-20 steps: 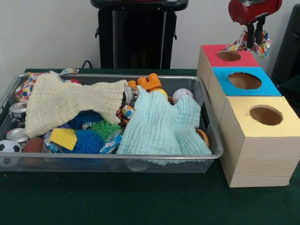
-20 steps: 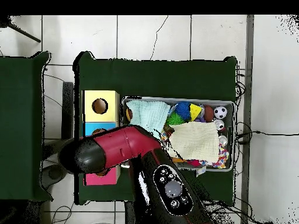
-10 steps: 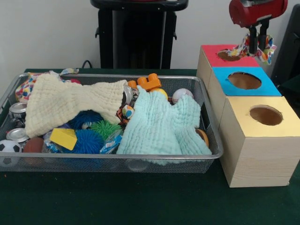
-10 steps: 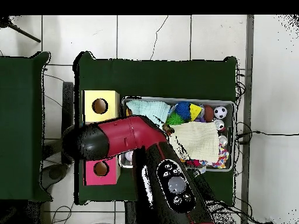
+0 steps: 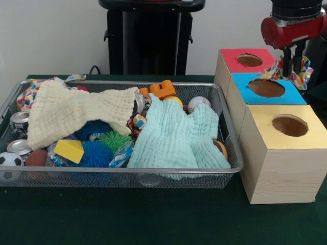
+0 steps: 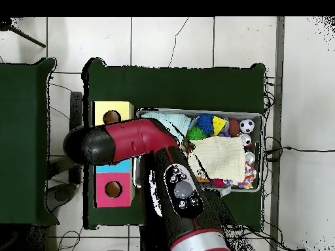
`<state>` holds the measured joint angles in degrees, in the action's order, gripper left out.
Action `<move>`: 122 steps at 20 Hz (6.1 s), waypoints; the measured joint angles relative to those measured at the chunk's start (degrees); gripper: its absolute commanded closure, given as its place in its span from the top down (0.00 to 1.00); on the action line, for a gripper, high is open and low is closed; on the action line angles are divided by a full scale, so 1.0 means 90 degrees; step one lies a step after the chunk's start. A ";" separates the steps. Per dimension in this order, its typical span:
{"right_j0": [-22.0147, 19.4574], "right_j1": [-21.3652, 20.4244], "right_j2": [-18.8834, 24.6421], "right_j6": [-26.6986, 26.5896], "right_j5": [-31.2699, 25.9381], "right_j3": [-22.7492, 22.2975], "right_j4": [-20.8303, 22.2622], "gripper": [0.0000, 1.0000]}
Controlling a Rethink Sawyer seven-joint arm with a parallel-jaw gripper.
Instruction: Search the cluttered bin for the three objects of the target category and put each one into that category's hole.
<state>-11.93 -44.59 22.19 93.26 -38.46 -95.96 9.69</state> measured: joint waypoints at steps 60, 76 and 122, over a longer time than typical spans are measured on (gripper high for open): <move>0.0749 0.1596 -0.1283 0.0004 -0.0346 0.2204 -0.0403 0.00; 0.1081 0.2393 -0.1378 0.0007 0.0337 0.2218 -0.0974 0.00; -0.0757 0.0484 -0.0220 -0.0009 0.1074 -0.0313 -0.0918 1.00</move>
<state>-18.74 -40.23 20.21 93.18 -28.79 -98.78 1.43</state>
